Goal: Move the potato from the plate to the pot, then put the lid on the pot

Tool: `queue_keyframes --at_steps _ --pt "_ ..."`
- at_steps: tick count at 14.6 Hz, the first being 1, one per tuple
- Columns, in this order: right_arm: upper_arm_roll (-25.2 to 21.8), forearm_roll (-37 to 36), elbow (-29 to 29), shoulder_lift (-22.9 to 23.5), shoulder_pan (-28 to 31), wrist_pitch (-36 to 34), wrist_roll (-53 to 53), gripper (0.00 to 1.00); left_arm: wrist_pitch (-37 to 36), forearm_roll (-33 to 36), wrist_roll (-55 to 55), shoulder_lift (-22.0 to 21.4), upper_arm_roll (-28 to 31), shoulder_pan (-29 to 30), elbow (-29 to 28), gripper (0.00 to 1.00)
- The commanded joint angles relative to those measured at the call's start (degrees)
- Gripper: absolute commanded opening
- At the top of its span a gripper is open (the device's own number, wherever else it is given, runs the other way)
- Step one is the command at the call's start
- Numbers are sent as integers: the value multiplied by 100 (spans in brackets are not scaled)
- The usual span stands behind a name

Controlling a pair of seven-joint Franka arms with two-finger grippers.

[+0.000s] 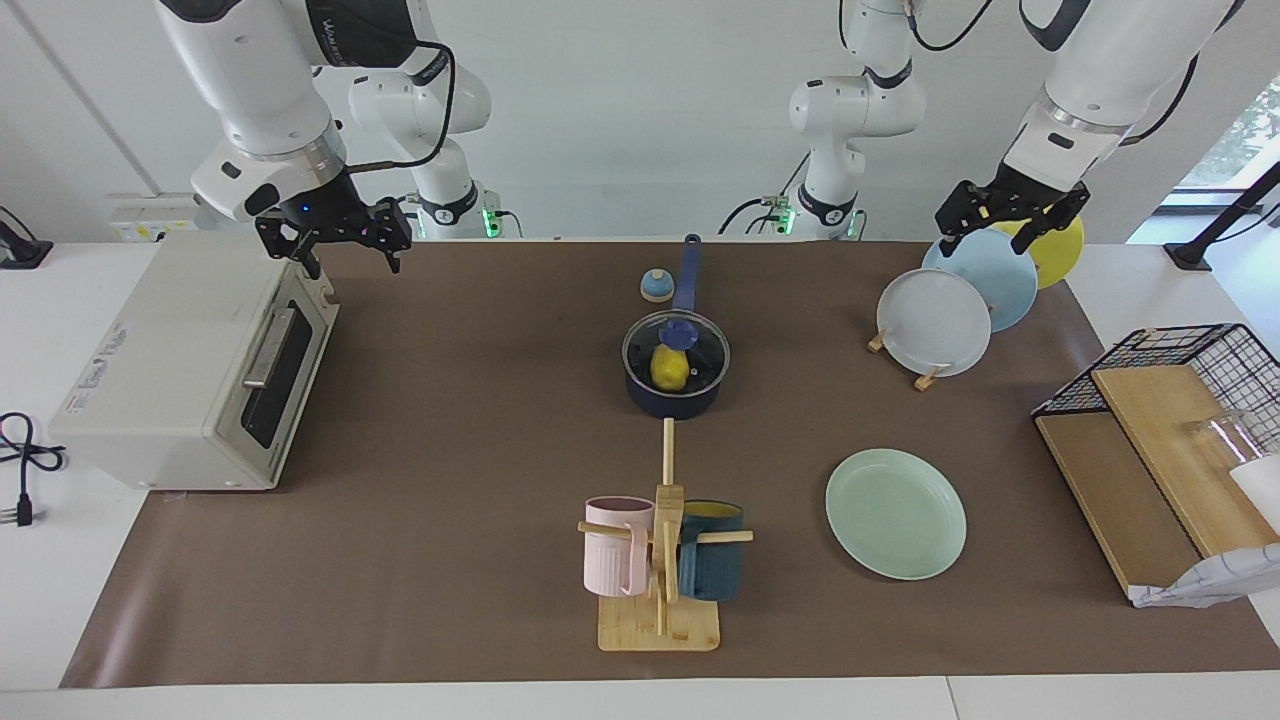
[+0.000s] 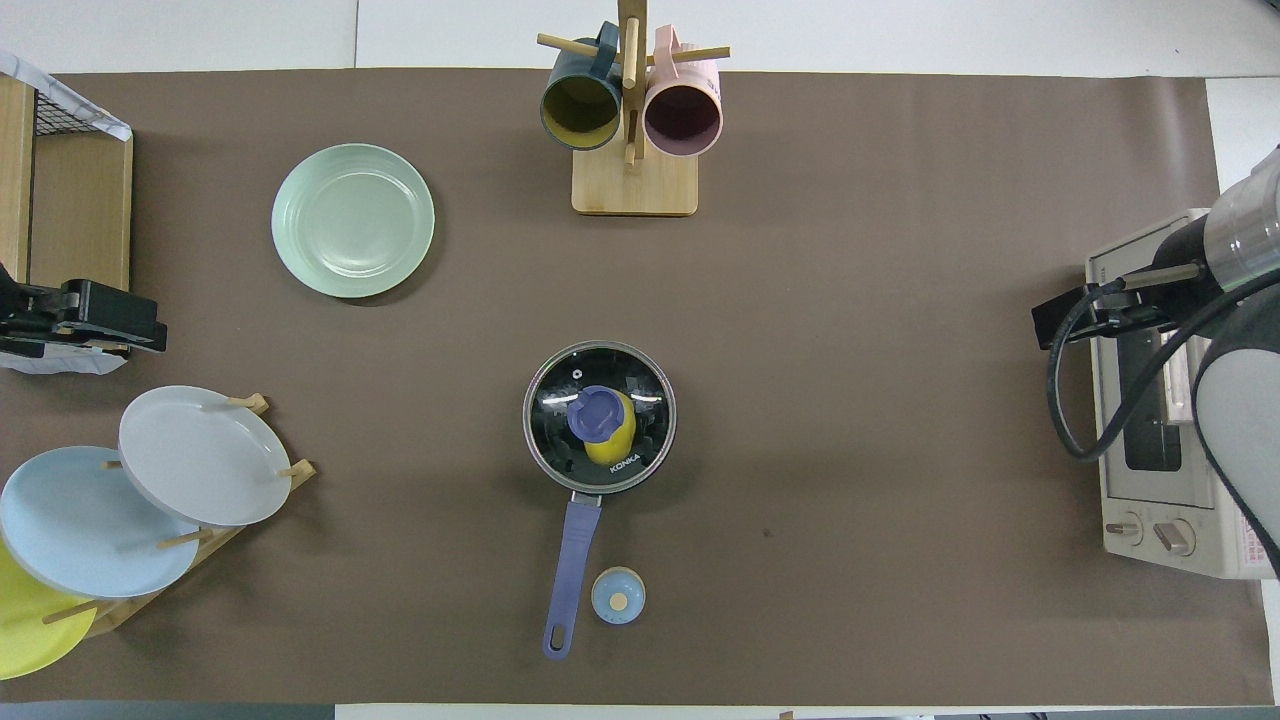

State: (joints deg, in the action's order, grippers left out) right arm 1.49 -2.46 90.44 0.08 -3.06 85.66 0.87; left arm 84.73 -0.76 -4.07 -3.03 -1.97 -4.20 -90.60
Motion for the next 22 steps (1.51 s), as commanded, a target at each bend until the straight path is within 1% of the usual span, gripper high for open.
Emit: queue_keyframes --at_steps 1,3,4,5,8,11,16,19,22 --pt "-237 -150 254 -393 -142 -14 45 100 114 -65 -50 -66 -40 24 -63 100" --pt "-342 -63 316 -386 -125 -41 -43 100 131 -65 -50 -57 -49 16 -63 100" --pt "-534 8 395 -404 -116 -41 -34 100 131 -65 -50 -66 -49 15 -63 100" --pt "-606 139 474 -430 -116 -41 -26 100 131 -65 -50 -57 -49 15 -63 100" --pt "-484 140 361 -290 -2 -120 -43 100 149 -65 -41 -57 -40 24 -63 100" --pt "-291 70 290 -290 174 -173 -17 100 219 -65 -50 -66 -40 24 -63 100" --pt "-325 79 290 -360 183 -243 -17 100 219 -65 -41 -57 -40 24 -63 100" --pt "-325 79 369 -386 183 -164 -43 100 211 -65 -50 -57 -40 15 -63 100" --pt "-360 157 273 -369 174 -190 -69 100 211 -65 -50 -66 -40 15 -63 100"
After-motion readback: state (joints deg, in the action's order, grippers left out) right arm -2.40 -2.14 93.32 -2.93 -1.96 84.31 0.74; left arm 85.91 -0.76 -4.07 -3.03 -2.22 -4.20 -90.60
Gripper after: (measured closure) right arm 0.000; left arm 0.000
